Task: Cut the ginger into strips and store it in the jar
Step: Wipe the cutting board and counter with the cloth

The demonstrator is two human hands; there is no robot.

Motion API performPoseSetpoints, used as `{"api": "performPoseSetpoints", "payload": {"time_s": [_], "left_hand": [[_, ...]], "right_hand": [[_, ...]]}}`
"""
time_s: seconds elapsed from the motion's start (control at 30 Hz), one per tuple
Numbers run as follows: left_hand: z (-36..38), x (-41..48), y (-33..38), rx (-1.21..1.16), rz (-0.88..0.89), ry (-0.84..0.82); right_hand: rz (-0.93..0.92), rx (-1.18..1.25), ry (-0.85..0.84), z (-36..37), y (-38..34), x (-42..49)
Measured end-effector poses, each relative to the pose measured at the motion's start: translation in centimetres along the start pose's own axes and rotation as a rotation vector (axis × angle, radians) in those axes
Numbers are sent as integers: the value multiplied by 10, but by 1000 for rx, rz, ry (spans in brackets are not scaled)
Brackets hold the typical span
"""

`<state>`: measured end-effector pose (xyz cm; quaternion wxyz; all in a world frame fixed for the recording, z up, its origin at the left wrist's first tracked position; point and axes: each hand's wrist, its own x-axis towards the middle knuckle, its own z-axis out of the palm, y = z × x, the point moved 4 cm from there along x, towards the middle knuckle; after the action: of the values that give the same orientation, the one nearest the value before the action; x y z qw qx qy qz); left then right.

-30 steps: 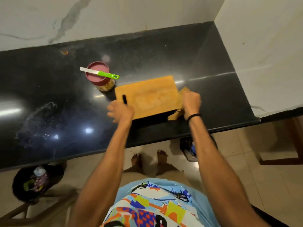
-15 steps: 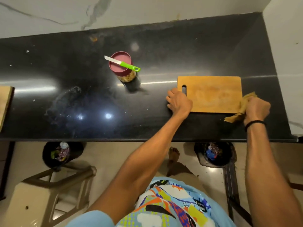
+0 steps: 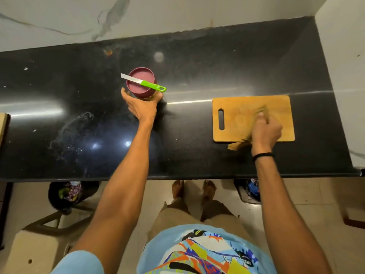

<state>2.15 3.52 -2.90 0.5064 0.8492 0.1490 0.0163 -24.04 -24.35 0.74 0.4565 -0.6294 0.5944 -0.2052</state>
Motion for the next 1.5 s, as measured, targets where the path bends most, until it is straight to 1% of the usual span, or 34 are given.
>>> {"api": "performPoseSetpoints", "payload": {"time_s": [0.07, 0.17, 0.27, 0.37, 0.5, 0.63, 0.8, 0.97, 1.03, 1.1, 1.2, 1.27, 1.33, 1.37, 1.43, 1.47, 1.5], "left_hand": [[5, 1, 4, -58, 53, -23], [15, -5, 13, -114, 104, -57], [40, -19, 26, -150, 162, -116], [79, -43, 48, -151, 205, -226], [141, -82, 83, -130, 261, -421], [192, -119, 103, -75, 279, -559], [226, -142, 102, -15, 325, -593], [218, -148, 107, 36, 317, -635], [203, -139, 103, 79, 305, -673], [182, -122, 89, 49, 291, -667], [136, -84, 61, -39, 230, -559], [103, -54, 43, -51, 196, -455], [71, -29, 31, -44, 183, -382], [56, -19, 27, -29, 186, -358], [32, -1, 19, 6, 200, -322], [23, 7, 15, 16, 212, -303], [15, 14, 11, 24, 227, -288]], "right_hand": [[-14, 35, -29, 11, 0, -10], [-23, 70, -14, 15, -1, -17], [-28, 94, 6, 11, -4, -17], [-21, 106, 16, 2, -3, -11], [23, 126, 26, -9, 2, -7], [47, 124, 64, -24, 10, -5], [57, 106, 89, -38, 15, -6], [45, 92, 85, -37, 10, -10], [-38, 37, 67, -26, 3, -14], [-174, -93, 34, -9, -9, -21], [-367, -275, -28, 29, -38, -37], [-540, -344, -19, 54, -61, -45], [-694, -430, 30, 79, -86, -46], [-726, -474, 87, 89, -99, -42], [-749, -556, 268, 106, -123, -31], [-768, -590, 329, 114, -133, -26], [-786, -627, 316, 125, -138, -23]]}}
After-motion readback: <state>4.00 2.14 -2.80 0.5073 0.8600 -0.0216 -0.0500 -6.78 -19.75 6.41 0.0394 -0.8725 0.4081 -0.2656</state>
